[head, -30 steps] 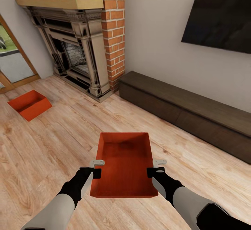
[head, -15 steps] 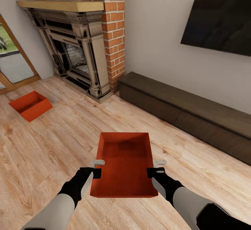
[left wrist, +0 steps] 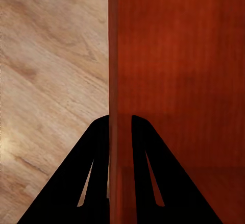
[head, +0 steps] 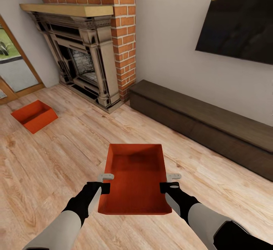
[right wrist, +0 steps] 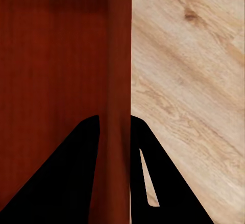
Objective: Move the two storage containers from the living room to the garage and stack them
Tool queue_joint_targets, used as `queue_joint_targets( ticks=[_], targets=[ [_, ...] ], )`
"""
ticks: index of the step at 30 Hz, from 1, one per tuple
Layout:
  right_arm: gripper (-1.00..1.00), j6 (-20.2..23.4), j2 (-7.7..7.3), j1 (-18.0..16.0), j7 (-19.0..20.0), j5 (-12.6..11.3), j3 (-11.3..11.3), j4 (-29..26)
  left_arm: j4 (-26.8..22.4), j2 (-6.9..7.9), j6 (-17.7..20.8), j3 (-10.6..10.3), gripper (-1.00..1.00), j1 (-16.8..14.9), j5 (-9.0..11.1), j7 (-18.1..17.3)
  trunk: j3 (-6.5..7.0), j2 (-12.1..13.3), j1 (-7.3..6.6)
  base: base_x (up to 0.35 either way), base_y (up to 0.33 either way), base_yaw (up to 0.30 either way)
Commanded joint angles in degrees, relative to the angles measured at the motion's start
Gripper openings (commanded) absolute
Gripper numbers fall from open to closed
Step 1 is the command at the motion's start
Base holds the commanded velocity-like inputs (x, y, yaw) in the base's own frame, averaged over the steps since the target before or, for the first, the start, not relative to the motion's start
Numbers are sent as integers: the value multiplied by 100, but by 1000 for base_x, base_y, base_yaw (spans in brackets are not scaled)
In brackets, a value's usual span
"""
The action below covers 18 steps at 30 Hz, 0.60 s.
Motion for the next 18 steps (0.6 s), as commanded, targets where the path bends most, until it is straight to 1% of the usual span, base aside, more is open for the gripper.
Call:
queue_joint_targets(
  ticks=[1, 18],
  targets=[
    [-100, 40, 2, -3, -35, 110, -53, -66, -1, -8, 52, 47, -100, 2, -192, 109, 23, 38, -22, 0, 0, 0],
    [-100, 41, 2, -3, -31, 110, -48, -66, 0, -8, 52, 47, -100, 2, -192, 109, 483, 720, -395, 0, 0, 0]
  ],
)
